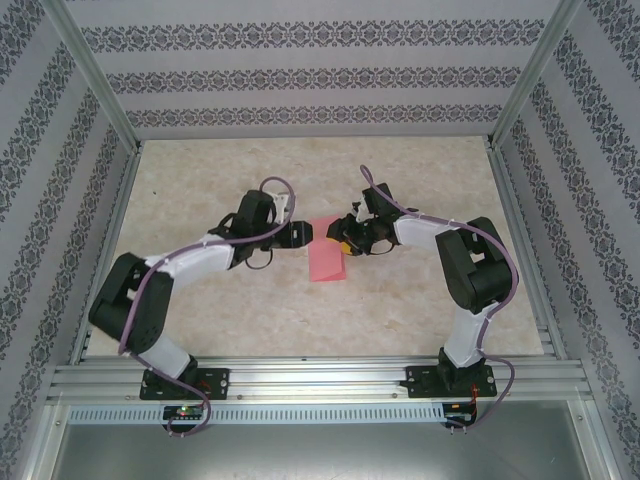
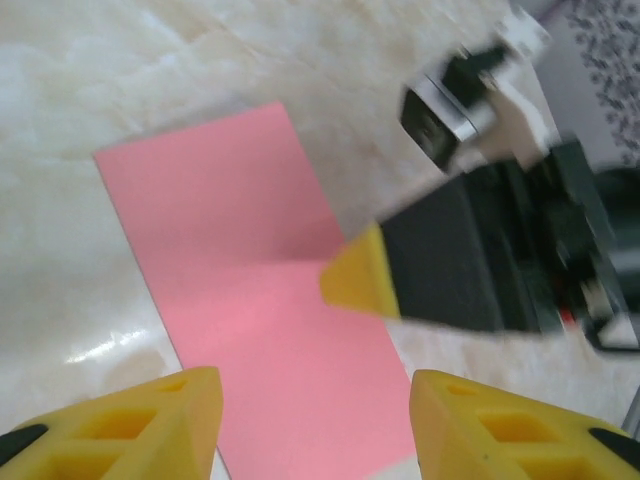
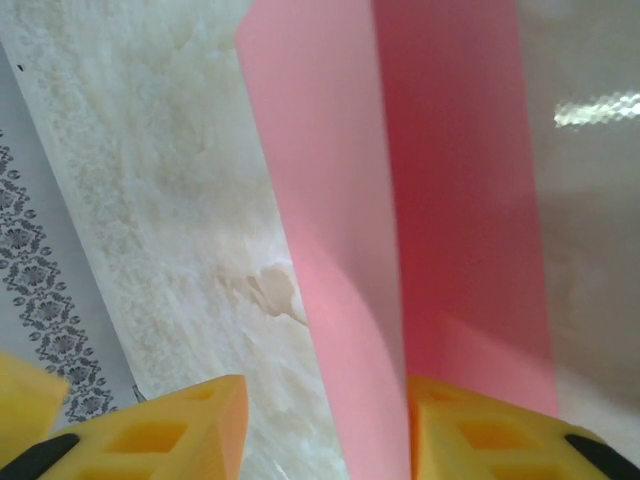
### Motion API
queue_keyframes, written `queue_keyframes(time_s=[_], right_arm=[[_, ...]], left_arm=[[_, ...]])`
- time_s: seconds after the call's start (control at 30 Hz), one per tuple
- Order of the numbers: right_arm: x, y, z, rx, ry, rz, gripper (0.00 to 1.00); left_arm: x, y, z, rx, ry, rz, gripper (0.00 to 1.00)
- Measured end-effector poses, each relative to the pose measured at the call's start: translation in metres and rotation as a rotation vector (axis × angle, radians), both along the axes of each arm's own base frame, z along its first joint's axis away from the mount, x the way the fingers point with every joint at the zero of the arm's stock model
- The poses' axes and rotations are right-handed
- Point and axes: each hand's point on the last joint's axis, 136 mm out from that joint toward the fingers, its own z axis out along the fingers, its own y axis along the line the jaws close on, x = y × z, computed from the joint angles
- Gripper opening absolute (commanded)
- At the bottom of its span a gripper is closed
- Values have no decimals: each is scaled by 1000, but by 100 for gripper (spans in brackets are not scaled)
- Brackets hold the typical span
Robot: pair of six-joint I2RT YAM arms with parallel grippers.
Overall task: Fold a paper plane with a square sheet of paper (fold left side to right side)
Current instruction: Fold the triangle a second time at the center of the table.
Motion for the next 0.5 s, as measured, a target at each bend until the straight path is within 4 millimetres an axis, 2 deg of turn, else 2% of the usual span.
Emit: queue_keyframes(time_s=[0.13, 0.23, 0.33, 0.4, 0.5], right_arm=[[2, 2, 4, 7, -3, 4, 43], [3, 2, 7, 8, -2, 4, 43], [3, 3, 8, 9, 2, 6, 42], [3, 3, 9, 9, 2, 6, 42], [4, 3, 9, 9, 1, 6, 42]], left_arm=[[-55, -24, -11, 52, -48, -134, 59], [-81, -42, -19, 108, -85, -207, 63], [-85, -50, -19, 161, -136, -218, 68], [-79, -55, -20, 202, -172, -202, 74], [-72, -64, -27, 267, -213, -184, 77]])
